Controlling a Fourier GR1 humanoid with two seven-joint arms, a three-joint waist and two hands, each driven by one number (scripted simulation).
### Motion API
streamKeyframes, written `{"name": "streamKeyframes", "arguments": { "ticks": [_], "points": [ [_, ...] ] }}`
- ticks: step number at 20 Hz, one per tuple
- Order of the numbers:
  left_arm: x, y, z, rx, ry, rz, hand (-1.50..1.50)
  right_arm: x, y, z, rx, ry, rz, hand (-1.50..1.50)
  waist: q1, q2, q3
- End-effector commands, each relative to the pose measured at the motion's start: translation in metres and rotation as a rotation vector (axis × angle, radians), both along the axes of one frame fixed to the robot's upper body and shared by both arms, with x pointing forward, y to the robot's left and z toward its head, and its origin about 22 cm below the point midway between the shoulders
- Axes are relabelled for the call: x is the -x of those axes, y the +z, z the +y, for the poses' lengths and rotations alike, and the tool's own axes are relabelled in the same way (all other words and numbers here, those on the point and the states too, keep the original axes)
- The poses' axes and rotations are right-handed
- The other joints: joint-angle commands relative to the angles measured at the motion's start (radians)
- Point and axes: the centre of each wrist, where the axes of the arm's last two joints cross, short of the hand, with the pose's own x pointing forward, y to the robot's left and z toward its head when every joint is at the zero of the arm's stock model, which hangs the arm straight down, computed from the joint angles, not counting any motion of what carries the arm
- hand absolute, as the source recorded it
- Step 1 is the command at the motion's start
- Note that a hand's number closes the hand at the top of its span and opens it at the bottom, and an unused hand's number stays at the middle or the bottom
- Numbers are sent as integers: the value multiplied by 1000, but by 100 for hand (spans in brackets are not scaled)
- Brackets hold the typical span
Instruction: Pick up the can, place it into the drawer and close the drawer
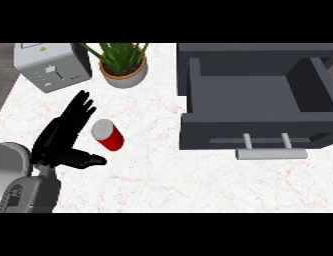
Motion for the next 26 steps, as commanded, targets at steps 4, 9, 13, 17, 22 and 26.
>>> {"name": "streamKeyframes", "arguments": {
  "ticks": [4, 9, 13, 17, 22, 26],
  "points": [
    [0, -38, 15, -20, 38, 10, -150, -5, -6, -4, -16, -13, -2, -150, 2, 0, 0],
    [-3, -64, 35, -28, 61, 28, -150, 11, 0, 11, -10, 7, 4, -150, -3, 0, 0],
    [-9, -91, 18, -29, 60, 47, -150, 8, 10, -25, -5, 1, -11, -150, -7, 2, 0],
    [-18, -84, 24, -19, 48, 67, -150, 6, -3, -5, 0, -18, -2, -150, -2, 1, 0],
    [-12, -111, 42, 19, 46, 81, -150, 12, -1, -6, -14, -8, -20, -150, -10, 3, -1],
    [-3, -121, 28, 38, 21, 115, -150, 19, 10, -12, -4, -6, -10, -150, -4, 0, 0]
  ]
}}
